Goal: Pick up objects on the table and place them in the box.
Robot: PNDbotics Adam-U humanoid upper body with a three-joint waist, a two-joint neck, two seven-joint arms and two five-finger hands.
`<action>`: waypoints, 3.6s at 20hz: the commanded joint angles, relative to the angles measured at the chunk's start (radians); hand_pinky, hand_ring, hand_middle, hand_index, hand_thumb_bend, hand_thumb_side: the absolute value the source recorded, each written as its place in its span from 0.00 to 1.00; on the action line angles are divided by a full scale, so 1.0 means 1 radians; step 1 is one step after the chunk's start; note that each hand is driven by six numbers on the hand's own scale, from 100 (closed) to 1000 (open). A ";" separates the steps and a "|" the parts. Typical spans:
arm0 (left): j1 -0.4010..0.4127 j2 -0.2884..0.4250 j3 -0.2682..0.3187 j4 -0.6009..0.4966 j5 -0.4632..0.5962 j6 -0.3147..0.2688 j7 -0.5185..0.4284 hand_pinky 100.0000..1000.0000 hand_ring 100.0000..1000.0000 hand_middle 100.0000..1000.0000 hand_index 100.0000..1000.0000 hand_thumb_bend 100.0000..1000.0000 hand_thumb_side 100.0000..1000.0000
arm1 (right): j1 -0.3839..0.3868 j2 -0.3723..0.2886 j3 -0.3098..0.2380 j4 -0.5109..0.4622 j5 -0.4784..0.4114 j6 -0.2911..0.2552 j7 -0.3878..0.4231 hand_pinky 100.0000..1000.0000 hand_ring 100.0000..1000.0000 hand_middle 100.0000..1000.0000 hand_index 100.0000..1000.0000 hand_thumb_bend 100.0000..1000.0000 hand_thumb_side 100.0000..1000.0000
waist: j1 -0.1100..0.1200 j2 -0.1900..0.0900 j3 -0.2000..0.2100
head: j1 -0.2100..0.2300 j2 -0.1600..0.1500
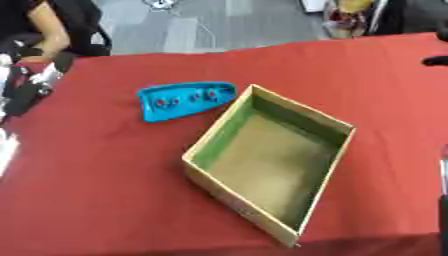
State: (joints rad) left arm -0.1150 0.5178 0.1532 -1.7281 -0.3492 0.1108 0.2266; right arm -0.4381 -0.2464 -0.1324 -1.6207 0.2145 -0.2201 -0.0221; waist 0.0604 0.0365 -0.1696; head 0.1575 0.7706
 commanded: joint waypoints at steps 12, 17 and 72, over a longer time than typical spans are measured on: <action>-0.095 0.244 -0.044 0.009 -0.119 0.108 -0.199 0.58 0.78 0.83 0.89 0.94 0.81 | 0.000 -0.025 -0.002 -0.014 0.001 0.000 0.000 0.55 0.79 0.79 1.00 0.40 0.96 | 0.005 -0.024 -0.003 | -0.012 -0.001; -0.220 0.403 -0.131 0.083 -0.154 0.134 -0.374 0.65 0.79 0.80 0.89 1.00 0.76 | 0.006 -0.028 0.004 -0.010 0.002 -0.001 0.005 0.55 0.79 0.79 1.00 0.40 0.96 | 0.010 -0.036 -0.007 | -0.004 -0.001; -0.798 -0.150 -0.248 1.045 -0.697 -0.014 -0.545 0.76 0.81 0.82 0.89 1.00 0.73 | -0.001 -0.001 0.016 -0.018 -0.007 -0.004 0.013 0.55 0.79 0.79 0.99 0.39 0.96 | 0.006 -0.036 -0.045 | 0.089 -0.009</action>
State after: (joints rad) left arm -0.8972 0.3549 -0.0934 -0.6770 -1.0582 0.1017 -0.3139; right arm -0.4207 -0.2447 -0.1190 -1.6209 0.2097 -0.2234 -0.0118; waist 0.0704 0.0090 -0.2135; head 0.2375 0.7704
